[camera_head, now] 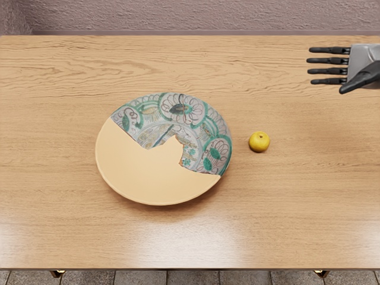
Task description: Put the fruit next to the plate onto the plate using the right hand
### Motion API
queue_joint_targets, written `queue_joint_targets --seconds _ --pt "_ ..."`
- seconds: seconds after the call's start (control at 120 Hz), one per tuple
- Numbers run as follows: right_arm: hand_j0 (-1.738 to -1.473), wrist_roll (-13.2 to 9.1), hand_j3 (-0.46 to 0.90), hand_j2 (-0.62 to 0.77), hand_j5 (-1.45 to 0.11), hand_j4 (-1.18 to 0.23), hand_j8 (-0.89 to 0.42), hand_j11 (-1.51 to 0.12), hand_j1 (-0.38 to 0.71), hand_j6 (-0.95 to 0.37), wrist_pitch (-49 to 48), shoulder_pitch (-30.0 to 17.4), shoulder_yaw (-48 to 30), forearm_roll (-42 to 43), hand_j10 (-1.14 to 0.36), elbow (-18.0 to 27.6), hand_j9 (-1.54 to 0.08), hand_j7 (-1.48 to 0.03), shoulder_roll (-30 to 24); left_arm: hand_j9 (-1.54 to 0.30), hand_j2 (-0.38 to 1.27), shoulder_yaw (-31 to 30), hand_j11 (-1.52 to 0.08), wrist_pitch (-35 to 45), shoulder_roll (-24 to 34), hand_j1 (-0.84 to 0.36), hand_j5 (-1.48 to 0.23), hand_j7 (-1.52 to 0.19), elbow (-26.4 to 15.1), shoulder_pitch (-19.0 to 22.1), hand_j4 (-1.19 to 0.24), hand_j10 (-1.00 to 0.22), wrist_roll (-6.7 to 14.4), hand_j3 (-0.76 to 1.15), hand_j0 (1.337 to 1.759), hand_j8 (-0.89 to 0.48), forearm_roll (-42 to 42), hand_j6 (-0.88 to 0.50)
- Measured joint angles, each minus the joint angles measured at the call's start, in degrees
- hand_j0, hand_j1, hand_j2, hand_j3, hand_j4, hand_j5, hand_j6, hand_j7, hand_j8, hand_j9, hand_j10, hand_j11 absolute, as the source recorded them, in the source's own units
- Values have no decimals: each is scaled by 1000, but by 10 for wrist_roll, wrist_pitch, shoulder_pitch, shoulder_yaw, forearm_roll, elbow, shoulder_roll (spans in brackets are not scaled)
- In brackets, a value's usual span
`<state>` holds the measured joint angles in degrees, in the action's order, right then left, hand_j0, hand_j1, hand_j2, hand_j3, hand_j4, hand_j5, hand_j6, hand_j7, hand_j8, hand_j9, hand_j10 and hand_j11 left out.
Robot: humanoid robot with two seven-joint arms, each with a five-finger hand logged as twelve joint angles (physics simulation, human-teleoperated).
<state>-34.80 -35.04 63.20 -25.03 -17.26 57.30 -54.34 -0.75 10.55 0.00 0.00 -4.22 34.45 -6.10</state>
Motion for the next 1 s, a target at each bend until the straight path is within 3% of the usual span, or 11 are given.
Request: queue_joint_targets --seconds 0.192,0.308,0.4,0.458,0.608,0.717,0.842,1.0 --pt "-1658 0 0 0 1 0 3 0 -349 4 0 3 0 10 2 -1 0 0 19 1 -3 0 0 0 0 347 1 1 0 0 5 4 0 0 1658 6 0 6" --pt "-1658 0 0 -1 0 0 2 0 -349 3 0 40 -1 106 2 -1 0 0 81 0 -3 0 0 0 0 347 1 1 0 0 4 4 0 0 1658 6 0 6" --pt "-1658 0 0 -1 0 0 1 0 -349 2 0 55 -1 161 1 10 0 0 91 0 -3 0 0 0 0 347 1 1 0 0 4 4 0 0 1658 6 0 6" --pt "-1658 -1 0 -1 0 0 1 0 -349 1 0 59 -1 199 1 53 0 0 74 0 -3 0 0 0 0 347 1 1 0 0 4 4 0 0 1658 6 0 6" --pt "-1658 -1 0 0 0 -1 0 0 -349 0 3 60 -1 309 0 230 0 0 42 0 -3 0 0 0 0 347 1 1 0 0 5 4 0 0 1658 6 0 6" --pt "-1658 -1 0 0 0 -2 -1 0 -349 -2 82 51 0 376 -1 321 0 0 35 0 -3 0 0 0 0 347 1 1 0 0 5 4 0 0 1658 6 0 6" --pt "-1658 -2 0 0 0 -2 -2 0 -349 -3 219 22 4 457 -1 381 0 0 40 0 -3 0 0 0 0 347 1 1 0 0 5 4 0 0 1658 6 0 6" --pt "-1658 -2 0 1 0 -2 -3 0 -349 -3 320 -4 8 565 -2 405 0 0 92 0 -3 0 0 0 0 347 1 1 0 0 5 4 0 0 1658 6 0 6"
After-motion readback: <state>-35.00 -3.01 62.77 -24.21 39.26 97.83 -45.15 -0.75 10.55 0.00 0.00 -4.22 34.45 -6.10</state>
